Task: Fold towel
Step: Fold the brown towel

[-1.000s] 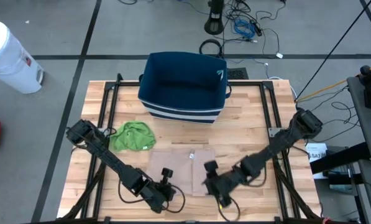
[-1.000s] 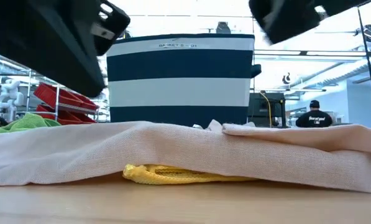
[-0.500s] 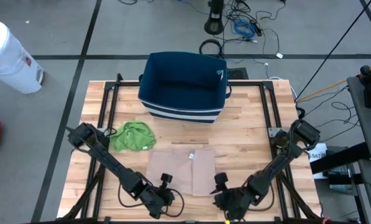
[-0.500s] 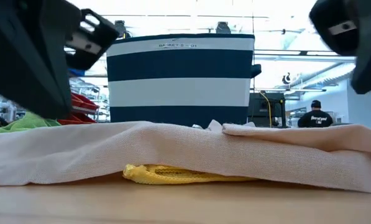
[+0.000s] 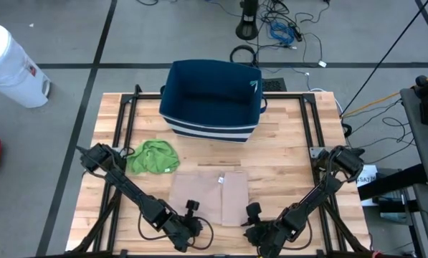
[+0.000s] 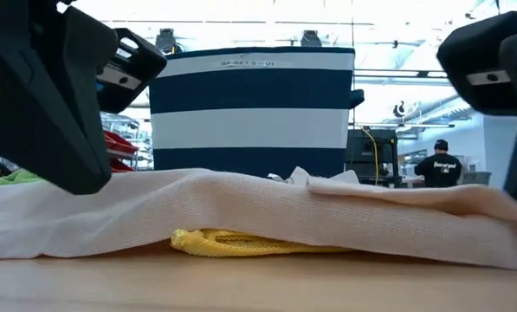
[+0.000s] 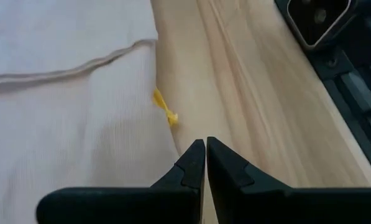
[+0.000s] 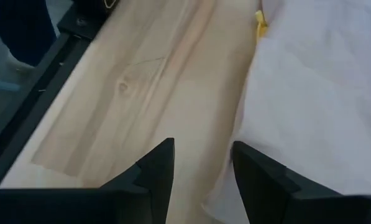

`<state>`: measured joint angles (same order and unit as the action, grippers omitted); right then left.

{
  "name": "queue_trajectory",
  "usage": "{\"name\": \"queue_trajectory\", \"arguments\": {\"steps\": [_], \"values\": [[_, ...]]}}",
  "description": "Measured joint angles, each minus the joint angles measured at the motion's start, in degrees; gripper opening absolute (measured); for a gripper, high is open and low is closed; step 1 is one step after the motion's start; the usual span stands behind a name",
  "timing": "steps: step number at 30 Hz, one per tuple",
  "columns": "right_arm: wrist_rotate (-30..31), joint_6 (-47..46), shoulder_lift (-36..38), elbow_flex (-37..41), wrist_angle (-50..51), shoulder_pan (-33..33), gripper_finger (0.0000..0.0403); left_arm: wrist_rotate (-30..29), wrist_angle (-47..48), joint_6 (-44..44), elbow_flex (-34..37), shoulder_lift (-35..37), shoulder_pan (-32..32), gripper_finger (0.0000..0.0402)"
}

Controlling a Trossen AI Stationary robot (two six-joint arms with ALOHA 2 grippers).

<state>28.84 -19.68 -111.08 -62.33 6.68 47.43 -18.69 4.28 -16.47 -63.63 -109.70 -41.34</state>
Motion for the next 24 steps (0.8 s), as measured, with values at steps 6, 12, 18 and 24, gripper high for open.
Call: {"name": "queue_trajectory", "arguments": {"steps": [6, 12, 18, 24], "values": [[2.3, 1.2, -1.5, -2.2, 2.9, -0.1, 0.0142, -1.4, -0.8, 0.0, 0.0, -0.6, -0.9, 0.0024], [3.2, 1.5, -1.0, -3.6, 5.0, -0.1, 0.0135, -3.4, 1.2, -0.6, 0.0, -0.6, -2.0, 0.0024], [3.2, 4.1, -0.9, -5.5, 4.8, -0.4, 0.0134, -3.4, 4.6, -4.3, 0.0, -0.5, -2.8, 0.0024], [3.2, 5.8, -0.9, -6.3, 5.3, -1.1, 0.0134, -3.3, 5.7, -7.3, 0.0, -0.5, -5.6, 0.0024]]}}
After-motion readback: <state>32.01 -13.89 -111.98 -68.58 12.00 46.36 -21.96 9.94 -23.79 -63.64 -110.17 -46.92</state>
